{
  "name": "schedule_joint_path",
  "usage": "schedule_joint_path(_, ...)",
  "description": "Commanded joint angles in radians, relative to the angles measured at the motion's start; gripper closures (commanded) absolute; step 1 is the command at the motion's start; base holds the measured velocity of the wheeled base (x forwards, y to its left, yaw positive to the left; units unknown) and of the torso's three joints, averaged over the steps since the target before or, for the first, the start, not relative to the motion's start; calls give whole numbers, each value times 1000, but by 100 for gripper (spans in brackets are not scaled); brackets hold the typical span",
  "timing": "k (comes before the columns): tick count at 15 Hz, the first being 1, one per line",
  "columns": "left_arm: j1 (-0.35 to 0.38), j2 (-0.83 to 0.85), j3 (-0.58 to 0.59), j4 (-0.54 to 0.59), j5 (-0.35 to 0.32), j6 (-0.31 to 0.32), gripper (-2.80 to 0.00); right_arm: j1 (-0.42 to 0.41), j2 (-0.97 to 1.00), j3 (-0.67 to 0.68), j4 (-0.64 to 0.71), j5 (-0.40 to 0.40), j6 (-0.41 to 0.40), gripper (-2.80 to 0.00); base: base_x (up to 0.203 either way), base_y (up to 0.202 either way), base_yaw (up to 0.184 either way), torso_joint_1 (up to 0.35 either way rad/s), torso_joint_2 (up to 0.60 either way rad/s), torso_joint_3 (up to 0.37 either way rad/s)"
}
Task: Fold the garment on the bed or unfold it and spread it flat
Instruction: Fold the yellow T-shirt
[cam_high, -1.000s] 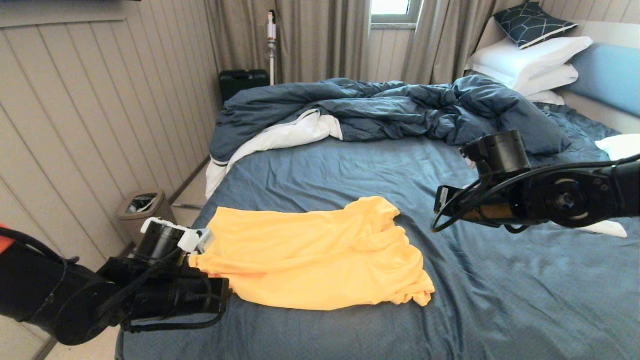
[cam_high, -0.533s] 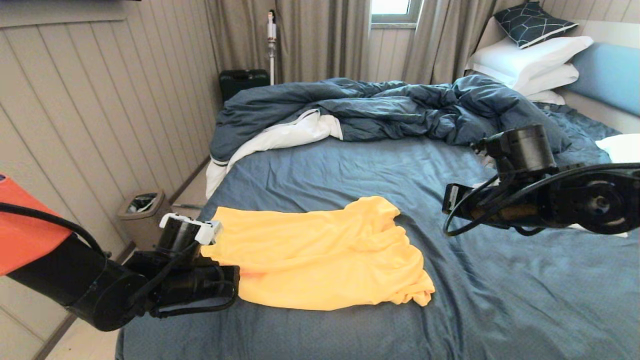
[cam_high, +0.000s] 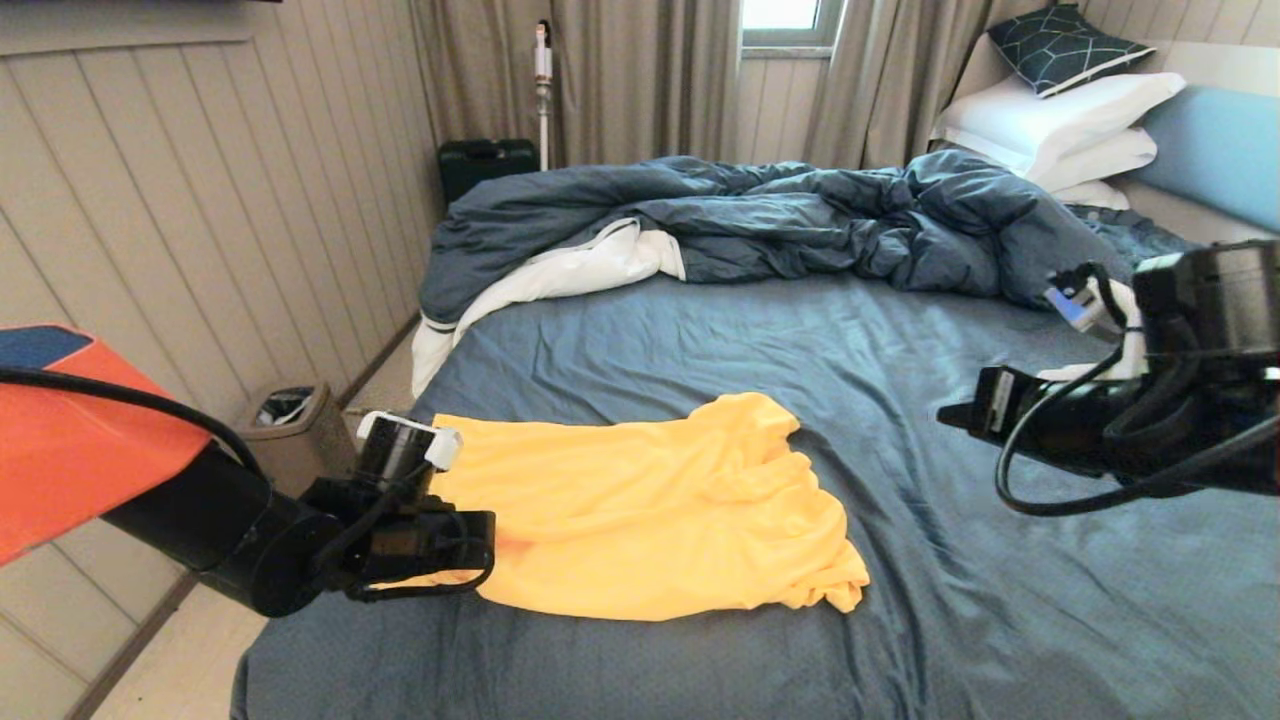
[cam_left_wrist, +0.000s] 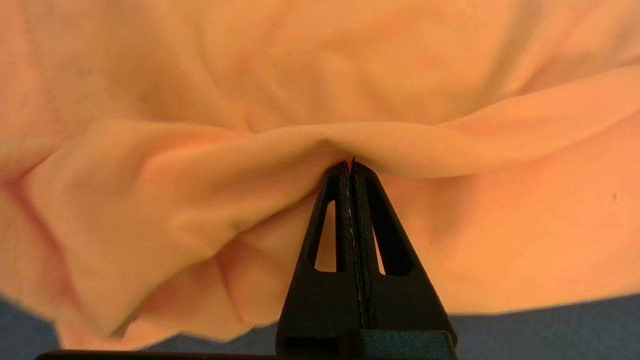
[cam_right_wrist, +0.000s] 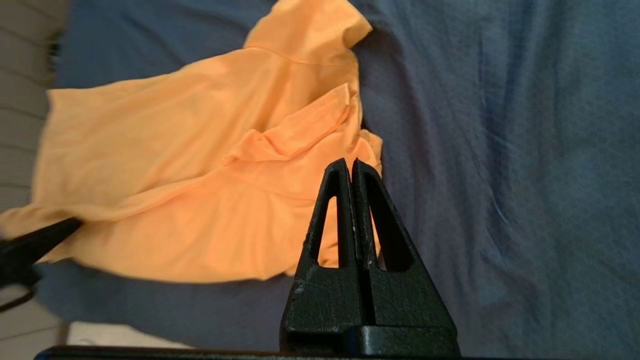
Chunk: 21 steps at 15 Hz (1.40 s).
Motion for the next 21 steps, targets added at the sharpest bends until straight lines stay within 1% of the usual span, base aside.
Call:
schedule_joint_path(1, -2, 21, -46, 22, 7, -18, 0, -61, -84, 56, -19, 87, -2, 0, 0, 0, 0, 0, 0, 0)
schedule_joint_path(2, -2, 31, -59, 26, 22, -20, 0, -82, -95, 75, -29, 118, -8, 0, 0, 0, 0, 0, 0, 0)
schedule_joint_path(4, -2, 66, -90, 24, 43, -21, 0, -108, -102, 115, -68, 137, -22, 0, 0, 0, 0, 0, 0, 0)
schedule_joint_path(6, -2, 85, -115, 25, 46, -21, 0, -113, -98, 159, -136, 142, -32, 0, 0, 0, 0, 0, 0, 0)
schedule_joint_path(8, 1, 106, -158, 25, 57, -22, 0, -113, -94, 178, -166, 144, -35, 0, 0, 0, 0, 0, 0, 0)
schedule_joint_path(11, 39, 123, -230, 25, 63, -22, 0, -110, -98, 185, -166, 144, -37, 0, 0, 0, 0, 0, 0, 0)
schedule_joint_path(13, 66, 115, -248, 22, 65, -21, 0, -108, -100, 191, -166, 142, -37, 0, 0, 0, 0, 0, 0, 0)
schedule_joint_path(16, 74, 73, -225, 18, 72, -26, 0, -102, -103, 189, -166, 142, -37, 0, 0, 0, 0, 0, 0, 0)
schedule_joint_path(20, 64, -66, -72, 27, 50, -25, 0, -102, -111, 199, -164, 144, -37, 0, 0, 0, 0, 0, 0, 0)
schedule_joint_path(21, 53, -92, -35, 30, 18, -25, 0, -101, -110, 204, -164, 144, -36, 0, 0, 0, 0, 0, 0, 0)
